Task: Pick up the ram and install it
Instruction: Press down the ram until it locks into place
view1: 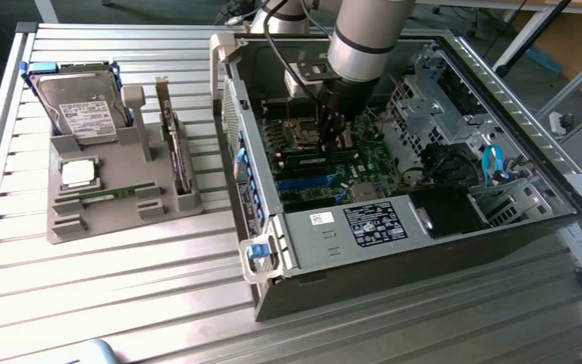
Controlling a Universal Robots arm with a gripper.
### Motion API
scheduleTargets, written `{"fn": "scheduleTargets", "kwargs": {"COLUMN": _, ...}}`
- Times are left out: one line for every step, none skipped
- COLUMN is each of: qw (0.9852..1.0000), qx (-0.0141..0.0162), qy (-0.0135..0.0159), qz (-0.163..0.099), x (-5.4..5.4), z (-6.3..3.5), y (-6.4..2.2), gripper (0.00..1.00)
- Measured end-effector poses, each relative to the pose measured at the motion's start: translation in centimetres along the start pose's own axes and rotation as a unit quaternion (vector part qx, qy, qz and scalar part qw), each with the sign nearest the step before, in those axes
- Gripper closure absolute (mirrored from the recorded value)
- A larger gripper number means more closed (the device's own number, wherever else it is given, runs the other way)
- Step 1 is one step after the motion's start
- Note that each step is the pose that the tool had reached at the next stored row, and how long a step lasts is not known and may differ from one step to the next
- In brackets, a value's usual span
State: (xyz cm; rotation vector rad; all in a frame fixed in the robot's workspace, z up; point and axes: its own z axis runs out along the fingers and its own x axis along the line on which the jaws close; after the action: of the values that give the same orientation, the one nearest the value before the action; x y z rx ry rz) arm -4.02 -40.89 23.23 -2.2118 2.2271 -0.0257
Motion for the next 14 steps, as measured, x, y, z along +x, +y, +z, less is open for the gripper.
{"fn": "scheduleTargets", "kwargs": {"qw": 1.0, "qx": 0.0, "qy": 0.0, "qz": 0.0, "x": 0.01, "z": 0.02, "y": 0.0, "gripper": 0.89}}
{"fn": "scheduleTargets", "kwargs": {"qw": 1.0, "qx": 0.0, "qy": 0.0, "qz": 0.0, "x": 0.01, "z": 0.04, "y": 0.0, "gripper": 0.89}}
{"fn": "scheduleTargets", "kwargs": {"qw": 1.0, "qx": 0.0, "qy": 0.0001, "qz": 0.0, "x": 0.02, "z": 0.06, "y": 0.01, "gripper": 0.89}}
{"fn": "scheduleTargets", "kwargs": {"qw": 1.0, "qx": 0.0, "qy": 0.0, "qz": 0.0, "x": 0.02, "z": 0.09, "y": 0.01, "gripper": 0.89}}
{"fn": "scheduleTargets", "kwargs": {"qw": 1.0, "qx": 0.0, "qy": 0.0, "qz": 0.0, "x": 0.03, "z": 0.11, "y": 0.01, "gripper": 0.89}}
{"fn": "scheduleTargets", "kwargs": {"qw": 1.0, "qx": 0.0, "qy": 0.0, "qz": 0.0, "x": 0.04, "z": 0.13, "y": 0.01, "gripper": 0.89}}
{"fn": "scheduleTargets", "kwargs": {"qw": 1.0, "qx": 0.0, "qy": 0.0, "qz": 0.0, "x": 0.05, "z": 0.15, "y": 0.01, "gripper": 0.89}}
{"fn": "scheduleTargets", "kwargs": {"qw": 1.0, "qx": 0.0, "qy": 0.0, "qz": 0.0, "x": 0.05, "z": 0.15, "y": 0.01, "gripper": 0.89}}
{"fn": "scheduleTargets", "kwargs": {"qw": 1.0, "qx": 0.0, "qy": -0.0001, "qz": 0.0, "x": 0.05, "z": 0.15, "y": 0.01, "gripper": 0.89}}
{"fn": "scheduleTargets", "kwargs": {"qw": 1.0, "qx": 0.0001, "qy": -0.0001, "qz": 0.0, "x": 0.06, "z": 0.13, "y": 0.01, "gripper": 0.89}}
{"fn": "scheduleTargets", "kwargs": {"qw": 1.0, "qx": 0.0002, "qy": -0.0004, "qz": 0.0, "x": 0.05, "z": 0.06, "y": 0.0, "gripper": 0.89}}
{"fn": "scheduleTargets", "kwargs": {"qw": 1.0, "qx": 0.0005, "qy": -0.0009, "qz": 0.0, "x": 0.04, "z": -0.12, "y": -0.01, "gripper": 0.89}}
{"fn": "scheduleTargets", "kwargs": {"qw": 1.0, "qx": 0.0002, "qy": -0.0002, "qz": 0.0, "x": 0.05, "z": -0.43, "y": -0.01, "gripper": 0.89}}
{"fn": "scheduleTargets", "kwargs": {"qw": 1.0, "qx": 0.0, "qy": 0.0002, "qz": 0.0, "x": 0.07, "z": -0.81, "y": -0.01, "gripper": 0.89}}
